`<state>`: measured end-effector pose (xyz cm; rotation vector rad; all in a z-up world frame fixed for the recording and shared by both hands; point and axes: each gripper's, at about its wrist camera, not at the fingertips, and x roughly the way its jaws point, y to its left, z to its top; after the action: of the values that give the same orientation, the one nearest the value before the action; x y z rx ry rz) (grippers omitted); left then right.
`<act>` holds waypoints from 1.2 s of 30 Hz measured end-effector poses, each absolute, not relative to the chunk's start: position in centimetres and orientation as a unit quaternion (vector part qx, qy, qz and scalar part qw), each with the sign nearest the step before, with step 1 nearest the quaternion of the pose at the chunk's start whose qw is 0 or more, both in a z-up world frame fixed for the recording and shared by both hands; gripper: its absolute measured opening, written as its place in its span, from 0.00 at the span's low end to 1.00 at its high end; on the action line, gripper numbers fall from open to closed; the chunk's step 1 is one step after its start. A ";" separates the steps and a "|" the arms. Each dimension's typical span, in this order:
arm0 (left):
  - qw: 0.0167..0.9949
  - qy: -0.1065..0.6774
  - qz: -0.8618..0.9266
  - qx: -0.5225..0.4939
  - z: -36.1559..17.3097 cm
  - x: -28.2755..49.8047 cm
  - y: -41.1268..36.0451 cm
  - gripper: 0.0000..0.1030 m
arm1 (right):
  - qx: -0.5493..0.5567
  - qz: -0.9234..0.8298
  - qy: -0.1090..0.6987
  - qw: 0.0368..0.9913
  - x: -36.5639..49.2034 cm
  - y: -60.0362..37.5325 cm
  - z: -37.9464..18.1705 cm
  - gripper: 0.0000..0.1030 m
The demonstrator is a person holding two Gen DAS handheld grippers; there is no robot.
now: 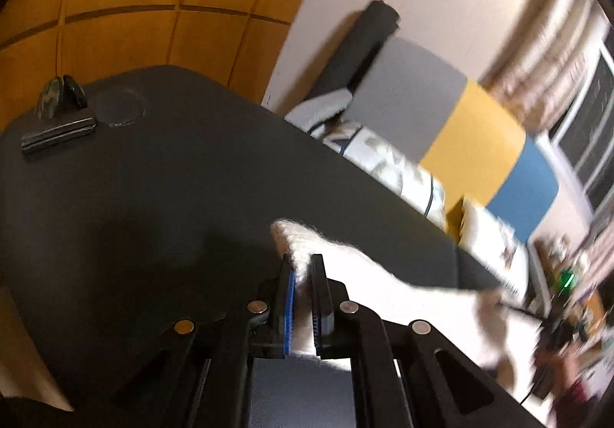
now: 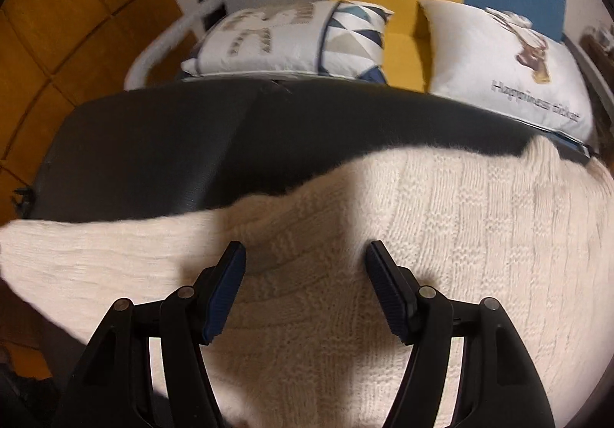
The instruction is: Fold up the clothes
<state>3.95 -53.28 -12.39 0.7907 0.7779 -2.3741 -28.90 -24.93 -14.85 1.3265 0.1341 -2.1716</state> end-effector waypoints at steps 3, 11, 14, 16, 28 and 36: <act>0.260 0.268 -0.871 0.321 -14.4 5.2 -52.2 0.06 | 0.451 -0.837 0.115 0.288 -27.9 -25.0 -13.3 0.65; 0.278 0.285 -0.854 0.334 -18.3 8.5 -51.2 0.06 | 0.452 -0.832 0.194 0.256 -29.7 -28.3 -16.1 0.63; 0.294 0.288 -0.834 0.366 -19.8 7.5 -52.1 0.03 | 0.450 -0.841 0.182 0.241 -30.5 -29.1 -16.4 0.64; 0.298 0.301 -0.830 0.364 -20.0 7.1 -53.2 0.03 | 0.464 -0.835 0.168 0.245 -30.8 -28.9 -16.0 0.64; 0.342 0.347 -0.796 0.360 -18.4 9.4 -56.8 0.12 | 0.494 -0.793 0.014 0.356 -18.1 -14.2 -10.4 0.66; 0.080 0.365 -0.851 0.368 -16.0 8.0 -43.4 0.14 | 0.529 -0.782 -0.003 0.329 -7.2 -6.2 -13.1 0.66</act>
<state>8.00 -43.39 -16.04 1.1020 1.0922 -2.5458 -7.17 -6.20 -13.15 1.3848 -0.0081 -2.0473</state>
